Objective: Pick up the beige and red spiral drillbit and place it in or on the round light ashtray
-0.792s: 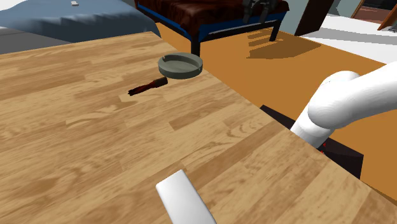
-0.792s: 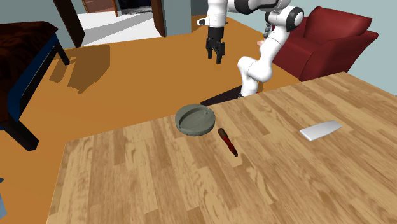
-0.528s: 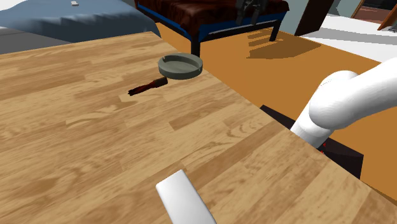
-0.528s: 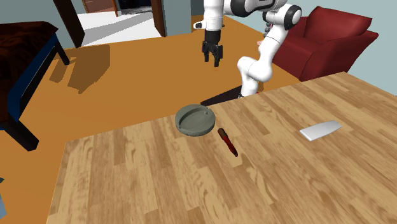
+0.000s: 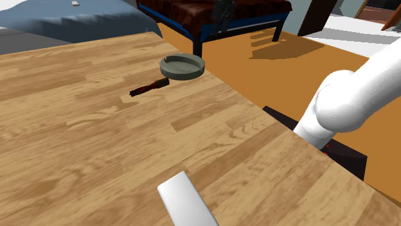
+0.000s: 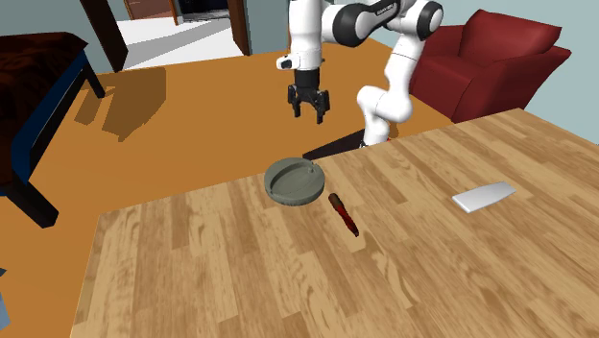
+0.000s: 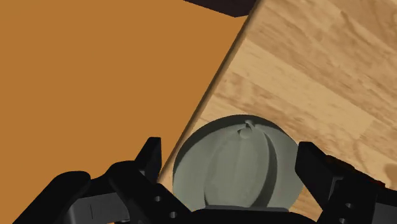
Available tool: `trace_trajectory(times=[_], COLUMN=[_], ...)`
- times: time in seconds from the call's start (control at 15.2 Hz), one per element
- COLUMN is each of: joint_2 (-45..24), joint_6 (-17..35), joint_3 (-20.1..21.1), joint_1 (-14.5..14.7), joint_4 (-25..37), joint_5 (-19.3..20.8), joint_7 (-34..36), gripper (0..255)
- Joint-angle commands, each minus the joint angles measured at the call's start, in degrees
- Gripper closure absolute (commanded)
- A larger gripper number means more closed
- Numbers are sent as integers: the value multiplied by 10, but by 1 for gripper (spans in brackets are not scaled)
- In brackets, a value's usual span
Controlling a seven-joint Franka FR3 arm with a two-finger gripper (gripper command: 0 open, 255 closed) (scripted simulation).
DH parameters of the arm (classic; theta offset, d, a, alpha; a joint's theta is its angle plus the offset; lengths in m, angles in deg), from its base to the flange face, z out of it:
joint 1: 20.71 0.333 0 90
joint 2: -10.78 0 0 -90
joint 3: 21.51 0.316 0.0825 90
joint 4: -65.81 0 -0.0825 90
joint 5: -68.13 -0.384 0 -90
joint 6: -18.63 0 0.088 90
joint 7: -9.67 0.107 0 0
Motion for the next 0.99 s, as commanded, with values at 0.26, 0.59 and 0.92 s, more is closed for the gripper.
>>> trace_trajectory(times=[0.26,0.59,0.92], joint_2=[-104,-182,-252], joint_6=[32,48,56], joint_3=[9,26,52], joint_1=[46,79,107], joint_4=[60,114,167], joint_5=[-22,-37,-45], joint_7=[-110,-193,-268], gripper=[0,0,0])
